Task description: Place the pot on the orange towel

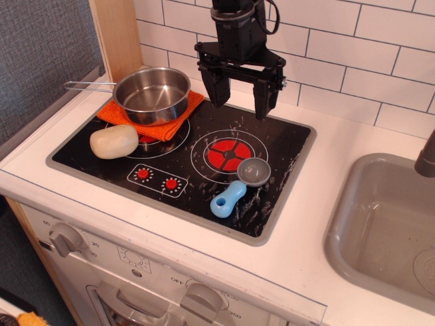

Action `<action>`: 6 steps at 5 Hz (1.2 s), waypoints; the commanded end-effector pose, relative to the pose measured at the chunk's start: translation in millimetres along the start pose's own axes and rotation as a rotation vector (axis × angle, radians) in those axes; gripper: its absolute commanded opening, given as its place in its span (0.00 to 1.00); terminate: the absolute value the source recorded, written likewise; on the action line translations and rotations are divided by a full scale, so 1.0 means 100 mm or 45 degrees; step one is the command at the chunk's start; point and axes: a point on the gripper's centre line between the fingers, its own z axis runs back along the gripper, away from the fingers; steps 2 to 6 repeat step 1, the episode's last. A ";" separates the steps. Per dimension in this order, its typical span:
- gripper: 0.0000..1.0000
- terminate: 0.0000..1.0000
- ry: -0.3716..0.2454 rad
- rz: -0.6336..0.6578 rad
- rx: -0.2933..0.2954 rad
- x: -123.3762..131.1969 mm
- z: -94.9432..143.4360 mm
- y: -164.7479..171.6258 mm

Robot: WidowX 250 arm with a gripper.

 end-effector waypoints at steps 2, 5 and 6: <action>1.00 1.00 -0.085 -0.007 0.015 -0.03 0.28 0.01; 1.00 1.00 -0.085 -0.007 0.015 -0.03 0.28 0.01; 1.00 1.00 -0.085 -0.007 0.015 -0.03 0.28 0.01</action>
